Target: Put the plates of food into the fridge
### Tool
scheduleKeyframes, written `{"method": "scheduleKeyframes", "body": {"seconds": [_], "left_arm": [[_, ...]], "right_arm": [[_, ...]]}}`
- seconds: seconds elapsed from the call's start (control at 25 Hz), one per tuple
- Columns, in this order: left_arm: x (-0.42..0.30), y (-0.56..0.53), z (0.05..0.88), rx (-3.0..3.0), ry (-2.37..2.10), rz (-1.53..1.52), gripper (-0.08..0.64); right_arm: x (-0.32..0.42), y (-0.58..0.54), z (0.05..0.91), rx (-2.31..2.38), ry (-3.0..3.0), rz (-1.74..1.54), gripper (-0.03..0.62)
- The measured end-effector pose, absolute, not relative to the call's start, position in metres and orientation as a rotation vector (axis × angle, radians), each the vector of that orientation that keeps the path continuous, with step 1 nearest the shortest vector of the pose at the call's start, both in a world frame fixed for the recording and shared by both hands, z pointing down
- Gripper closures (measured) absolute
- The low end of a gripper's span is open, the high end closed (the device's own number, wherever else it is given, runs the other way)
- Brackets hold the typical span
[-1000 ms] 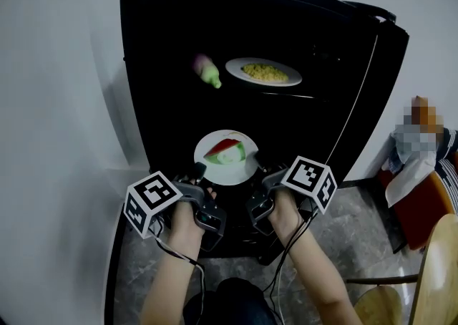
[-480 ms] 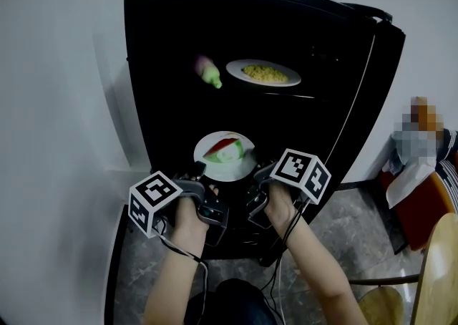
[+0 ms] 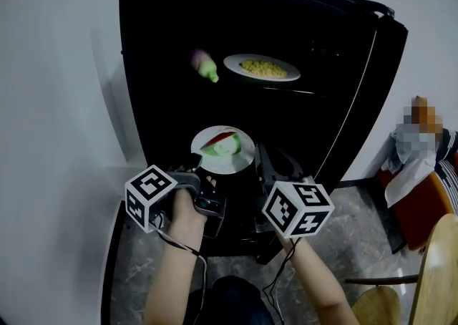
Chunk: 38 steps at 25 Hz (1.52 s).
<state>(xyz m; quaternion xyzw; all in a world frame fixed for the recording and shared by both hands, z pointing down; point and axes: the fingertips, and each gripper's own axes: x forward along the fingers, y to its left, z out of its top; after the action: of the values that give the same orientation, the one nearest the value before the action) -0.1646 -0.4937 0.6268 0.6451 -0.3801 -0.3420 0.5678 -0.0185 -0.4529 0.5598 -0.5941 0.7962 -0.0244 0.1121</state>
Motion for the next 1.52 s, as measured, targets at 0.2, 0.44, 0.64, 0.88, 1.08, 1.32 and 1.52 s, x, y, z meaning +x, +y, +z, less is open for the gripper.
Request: {"method": "scheduleKeyframes", "body": {"seconds": [0.2, 0.44, 0.64, 0.88, 1.08, 1.32, 1.52], "left_arm": [[-0.161, -0.497, 0.627, 1.521, -0.871, -0.803, 0.538], [-0.16, -0.499, 0.626, 1.531, -0.858, -0.796, 0.538], [-0.159, -0.498, 0.626, 1.532, -0.845, -0.801, 0.538], [-0.16, -0.503, 0.619, 1.574, -0.82, -0.805, 0.535], [-0.159, -0.507, 0.616, 1.63, -0.838, -0.765, 0.534], [-0.154, -0.495, 0.608, 1.735, -0.78, -0.755, 0.534], [-0.154, -0.474, 0.599, 1.976, -0.865, -0.697, 0.535]], "right_arm": [[-0.073, -0.418, 0.619, -1.668, 2.602, 0.057, 0.569], [-0.085, -0.426, 0.637, -1.713, 2.578, 0.017, 0.581], [-0.087, -0.431, 0.627, -1.717, 2.565, 0.053, 0.581], [-0.084, -0.442, 0.619, -1.743, 2.543, 0.095, 0.581], [-0.077, -0.461, 0.618, -1.754, 2.52, -0.01, 0.581], [-0.072, -0.484, 0.617, -1.773, 2.517, -0.07, 0.581], [-0.072, -0.498, 0.621, -1.801, 2.524, -0.112, 0.581]]}}
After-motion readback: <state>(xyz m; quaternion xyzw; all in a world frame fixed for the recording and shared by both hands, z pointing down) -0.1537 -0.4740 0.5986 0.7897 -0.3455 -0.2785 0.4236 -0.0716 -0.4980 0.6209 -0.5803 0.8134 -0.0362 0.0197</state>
